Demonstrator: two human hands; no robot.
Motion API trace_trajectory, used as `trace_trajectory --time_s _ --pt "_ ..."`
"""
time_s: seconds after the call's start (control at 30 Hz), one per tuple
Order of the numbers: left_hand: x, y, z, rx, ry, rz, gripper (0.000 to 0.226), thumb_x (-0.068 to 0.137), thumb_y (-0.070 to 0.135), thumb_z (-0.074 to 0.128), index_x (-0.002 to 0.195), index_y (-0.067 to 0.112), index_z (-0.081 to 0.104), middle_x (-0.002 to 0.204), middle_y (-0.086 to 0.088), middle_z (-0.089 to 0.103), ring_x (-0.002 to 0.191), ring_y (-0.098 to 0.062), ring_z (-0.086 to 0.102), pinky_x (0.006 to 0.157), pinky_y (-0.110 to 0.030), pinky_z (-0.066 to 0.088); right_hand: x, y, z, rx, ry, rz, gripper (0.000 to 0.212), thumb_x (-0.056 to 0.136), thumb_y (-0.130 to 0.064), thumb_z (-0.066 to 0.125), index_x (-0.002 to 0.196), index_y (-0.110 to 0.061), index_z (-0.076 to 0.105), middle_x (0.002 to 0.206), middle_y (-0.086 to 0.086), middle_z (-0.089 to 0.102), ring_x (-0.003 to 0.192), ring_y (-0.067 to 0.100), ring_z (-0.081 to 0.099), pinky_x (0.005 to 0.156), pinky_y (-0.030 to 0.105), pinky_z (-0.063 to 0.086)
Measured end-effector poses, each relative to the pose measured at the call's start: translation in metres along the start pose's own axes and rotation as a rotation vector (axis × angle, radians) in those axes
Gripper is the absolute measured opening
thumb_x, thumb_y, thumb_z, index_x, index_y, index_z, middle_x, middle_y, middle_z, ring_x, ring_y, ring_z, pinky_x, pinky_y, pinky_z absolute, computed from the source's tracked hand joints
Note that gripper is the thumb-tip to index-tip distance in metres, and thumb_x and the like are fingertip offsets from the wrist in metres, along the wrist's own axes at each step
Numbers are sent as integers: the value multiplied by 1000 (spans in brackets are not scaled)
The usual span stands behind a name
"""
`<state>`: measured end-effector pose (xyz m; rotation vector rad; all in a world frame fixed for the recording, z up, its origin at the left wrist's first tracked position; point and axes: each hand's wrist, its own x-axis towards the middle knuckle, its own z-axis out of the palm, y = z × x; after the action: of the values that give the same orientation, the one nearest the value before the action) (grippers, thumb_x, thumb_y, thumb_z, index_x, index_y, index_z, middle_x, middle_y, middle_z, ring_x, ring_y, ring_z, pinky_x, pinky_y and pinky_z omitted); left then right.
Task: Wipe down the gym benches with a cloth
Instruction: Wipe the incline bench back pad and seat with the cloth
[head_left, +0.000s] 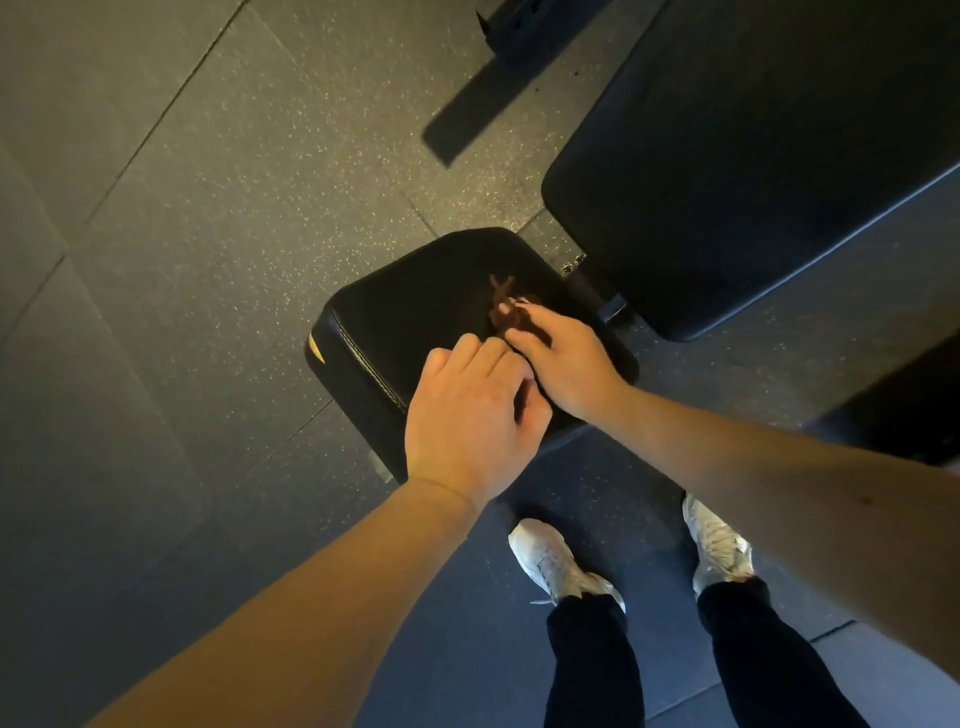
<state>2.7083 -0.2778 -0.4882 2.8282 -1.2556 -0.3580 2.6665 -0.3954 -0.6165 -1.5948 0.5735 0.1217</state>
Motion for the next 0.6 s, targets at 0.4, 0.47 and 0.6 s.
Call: trace_trajectory --time_s 0.4,0.47,0.6 --pt "0 -4 0 -43 -22 -11 22 97 42 54 98 30 72 98 11 66 91 -8 53 82 -24 35 75 18 -5 -150 239 512 33 104 -32 54 136 -24 59 127 7 63 121 27 59 100 45 49" --pt "1 -2 -3 -55 -28 -24 23 98 42 53 101 30 72 99 11 66 91 -8 52 83 -25 38 58 0 1 -101 214 414 24 103 -36 53 123 -29 64 116 0 66 112 20 62 92 40 49" --pt "0 -2 -5 -79 -26 -31 27 100 45 50 108 30 72 104 13 68 90 -7 53 84 -23 39 -1 -38 6 124 55 87 13 104 -27 54 99 -32 66 93 -7 71 94 8 68 88 32 53"
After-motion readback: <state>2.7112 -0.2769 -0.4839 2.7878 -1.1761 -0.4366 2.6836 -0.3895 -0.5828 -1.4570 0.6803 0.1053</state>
